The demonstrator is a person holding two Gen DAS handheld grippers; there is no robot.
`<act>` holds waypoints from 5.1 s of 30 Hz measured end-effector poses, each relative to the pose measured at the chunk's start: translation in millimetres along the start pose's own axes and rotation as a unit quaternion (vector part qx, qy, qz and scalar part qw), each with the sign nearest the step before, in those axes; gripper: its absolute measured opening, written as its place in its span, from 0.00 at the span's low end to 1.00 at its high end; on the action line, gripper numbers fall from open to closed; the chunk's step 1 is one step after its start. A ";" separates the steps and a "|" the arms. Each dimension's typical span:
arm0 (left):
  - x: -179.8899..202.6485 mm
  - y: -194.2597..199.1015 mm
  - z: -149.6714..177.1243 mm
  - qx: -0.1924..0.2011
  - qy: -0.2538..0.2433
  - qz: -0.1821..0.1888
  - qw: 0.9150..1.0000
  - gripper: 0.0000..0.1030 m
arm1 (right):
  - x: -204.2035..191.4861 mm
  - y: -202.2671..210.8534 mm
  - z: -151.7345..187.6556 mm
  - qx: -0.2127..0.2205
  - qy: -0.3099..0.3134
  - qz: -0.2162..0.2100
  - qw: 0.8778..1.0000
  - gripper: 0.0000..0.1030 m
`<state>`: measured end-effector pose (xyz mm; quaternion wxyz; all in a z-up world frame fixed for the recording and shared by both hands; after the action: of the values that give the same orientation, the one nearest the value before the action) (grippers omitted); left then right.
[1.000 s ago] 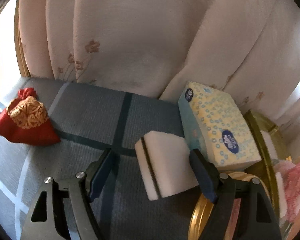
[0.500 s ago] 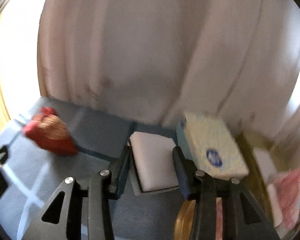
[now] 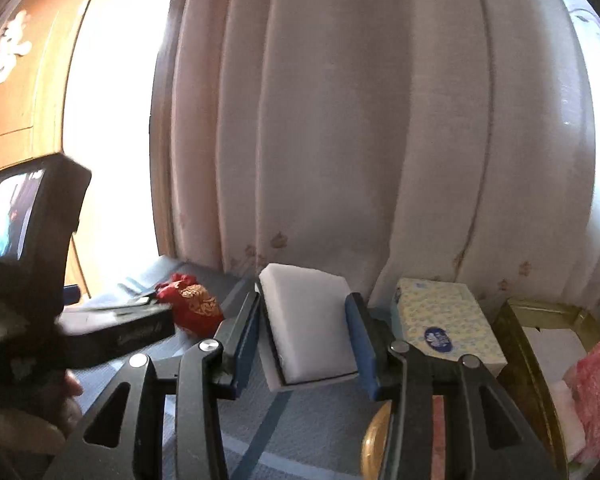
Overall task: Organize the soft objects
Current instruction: 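Grasp the red drawstring pouch with the left tool and lift it, then carry the red pouch in the left tool and white sponge in the right tool over the gold tray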
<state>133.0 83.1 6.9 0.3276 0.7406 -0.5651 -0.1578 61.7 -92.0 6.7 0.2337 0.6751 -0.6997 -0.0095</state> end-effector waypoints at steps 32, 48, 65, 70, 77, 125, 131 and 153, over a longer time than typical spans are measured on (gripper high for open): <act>57.1 -75.3 -17.3 -0.101 0.013 0.061 0.993 0.17 | 25.6 -6.9 1.1 -0.016 -0.039 -0.005 0.999 0.45; 45.2 4.7 -4.0 0.065 -0.025 0.039 0.997 0.11 | 22.2 6.3 0.7 0.014 -0.033 0.008 0.999 0.45; 30.5 51.0 25.4 0.110 -0.009 0.060 0.992 0.12 | 32.4 42.6 12.9 0.034 -0.023 0.024 0.999 0.45; 31.2 61.0 32.2 0.115 -0.009 0.073 0.991 0.12 | 38.2 46.9 17.5 0.038 -0.024 0.030 0.999 0.45; 34.0 78.4 45.5 0.122 -0.020 0.079 0.989 0.12 | 55.8 55.6 25.5 0.037 -0.042 0.045 0.997 0.45; 108.2 146.8 108.8 0.123 -0.086 0.153 0.977 0.12 | 152.3 141.0 76.6 0.069 -0.066 0.163 0.982 0.45; 117.9 152.5 115.1 0.120 -0.094 0.163 0.975 0.12 | 165.7 145.9 81.9 0.064 -0.064 0.178 0.980 0.45; 160.9 175.2 141.6 0.126 -0.126 0.205 0.962 0.12 | 215.4 163.6 103.8 0.054 -0.080 0.218 0.971 0.45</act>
<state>-30.9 -137.3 41.0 0.1835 0.6182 -0.7568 -0.1070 -123.0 -313.4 35.7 0.1365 0.5148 -0.8460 0.0256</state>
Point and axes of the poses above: each gripper's, at about its wrist camera, not at the fingertips, and y roughly against the way its jaws point, x to its right, z to its underside, the point moved 1 cm from there along -y, roughly the way its jaws point, and after that the axes turned 11 degrees about y, right-handed, at the moved point
